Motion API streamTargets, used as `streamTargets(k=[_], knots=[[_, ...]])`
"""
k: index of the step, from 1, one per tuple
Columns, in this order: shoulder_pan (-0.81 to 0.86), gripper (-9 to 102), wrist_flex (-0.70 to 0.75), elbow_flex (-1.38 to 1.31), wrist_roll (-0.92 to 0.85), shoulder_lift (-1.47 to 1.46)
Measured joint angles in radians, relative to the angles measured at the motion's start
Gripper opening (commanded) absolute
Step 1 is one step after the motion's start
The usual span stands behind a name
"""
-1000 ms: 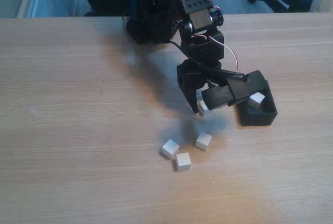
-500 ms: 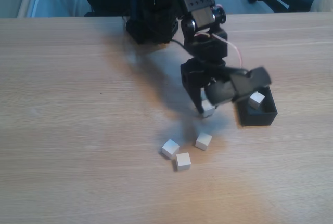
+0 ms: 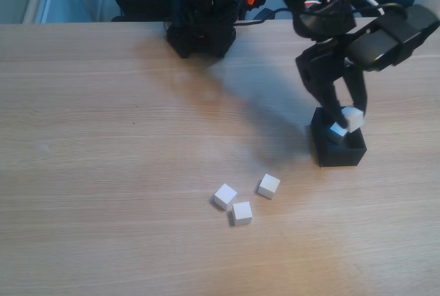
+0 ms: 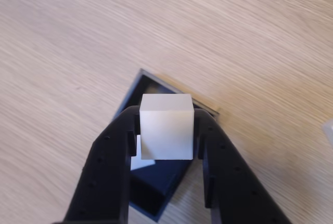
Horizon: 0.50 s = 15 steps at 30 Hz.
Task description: Pick blocks and place them in the box.
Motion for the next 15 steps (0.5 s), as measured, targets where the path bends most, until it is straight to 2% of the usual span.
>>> streamTargets(k=[3, 6, 15], knots=[[-0.003, 12, 0.014, -0.008, 0.012, -0.011], [0.008, 17, 0.031, -0.008, 0.04, -0.011], [0.029, 17, 0.064, -0.011, 0.058, -0.011]])
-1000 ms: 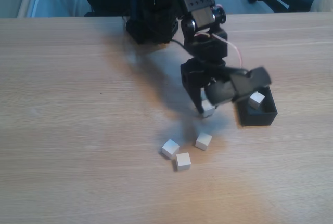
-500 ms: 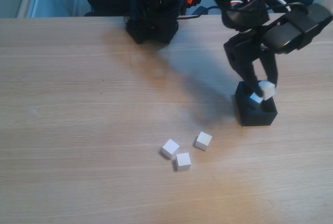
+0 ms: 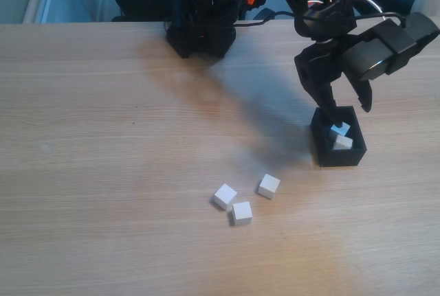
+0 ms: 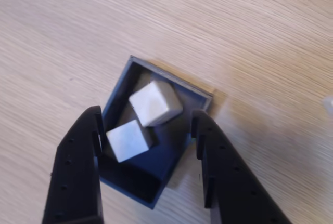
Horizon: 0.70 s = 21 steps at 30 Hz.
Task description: Pick blocks and place them in the box.
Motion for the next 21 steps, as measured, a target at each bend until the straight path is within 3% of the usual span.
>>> streamTargets(k=[16, 21], knots=[[0.316, 15, 0.235, -0.006, -0.075, -0.034], [0.348, 15, 0.321, -0.086, 0.069, -0.086]])
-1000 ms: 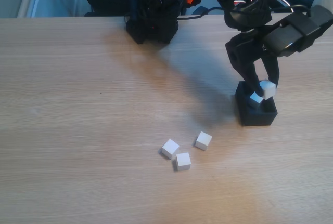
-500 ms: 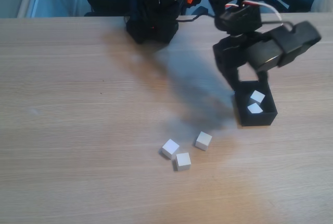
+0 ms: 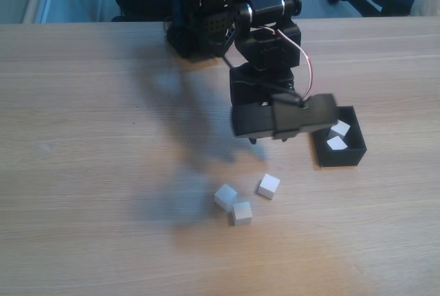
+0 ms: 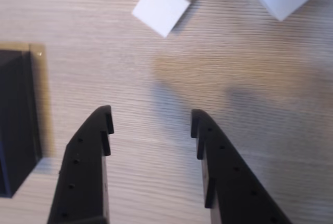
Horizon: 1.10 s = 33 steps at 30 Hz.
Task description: Pick blocks and place them in the box.
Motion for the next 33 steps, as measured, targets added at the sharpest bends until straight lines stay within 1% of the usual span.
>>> streamTargets(k=[4, 12, 23, 33], knots=[[-0.006, 16, 0.003, -0.063, 0.103, -0.057], [-0.035, 16, -0.049, -0.193, 0.232, -0.19], [-0.023, 16, -0.087, -0.222, 0.278, -0.304], [0.003, 16, -0.115, -0.255, 0.279, -0.377]])
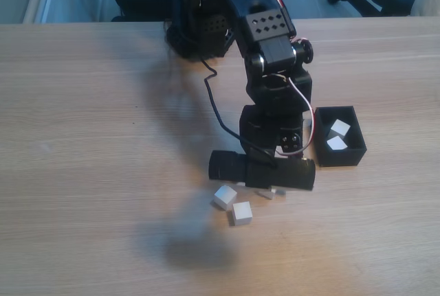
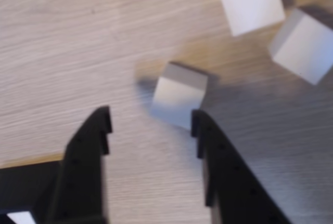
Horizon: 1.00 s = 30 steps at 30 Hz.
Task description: Pick blocks and place them in the box.
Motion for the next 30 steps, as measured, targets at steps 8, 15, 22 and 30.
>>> streamTargets(k=[8, 15, 22, 30], knots=[[0.021, 16, 0.006, 0.0, 0.008, -0.031], [0.021, 16, 0.006, 0.0, 0.009, -0.043], [0.023, 16, 0.003, 0.0, 0.023, -0.074], [0.023, 14, -0.034, -0.002, 0.037, -0.1]])
